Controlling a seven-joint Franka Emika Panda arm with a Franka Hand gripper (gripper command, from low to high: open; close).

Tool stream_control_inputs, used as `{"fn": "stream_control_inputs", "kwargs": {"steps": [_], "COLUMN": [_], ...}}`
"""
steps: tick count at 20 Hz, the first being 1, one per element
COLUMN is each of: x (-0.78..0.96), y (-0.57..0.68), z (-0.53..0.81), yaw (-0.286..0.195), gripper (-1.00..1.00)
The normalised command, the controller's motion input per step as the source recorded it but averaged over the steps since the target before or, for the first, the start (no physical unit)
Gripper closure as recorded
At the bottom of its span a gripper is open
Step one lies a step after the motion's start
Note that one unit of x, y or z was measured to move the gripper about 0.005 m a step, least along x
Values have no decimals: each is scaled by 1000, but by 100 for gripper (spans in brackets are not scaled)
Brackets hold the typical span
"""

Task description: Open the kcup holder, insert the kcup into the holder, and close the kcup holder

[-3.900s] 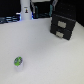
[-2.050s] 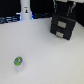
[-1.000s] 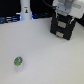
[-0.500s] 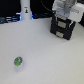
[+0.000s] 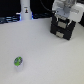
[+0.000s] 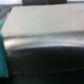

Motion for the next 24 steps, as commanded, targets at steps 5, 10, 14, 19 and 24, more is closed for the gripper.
{"fn": "stream_control_inputs", "kwargs": {"steps": [5,10,14,19,24], "x": [890,945,946,950,944], "y": [-248,-294,-311,-321,-341], "z": [191,159,108,131,129], "yaw": [-41,-55,-68,-73,-74], "gripper": [100,100,100,100,100]}}
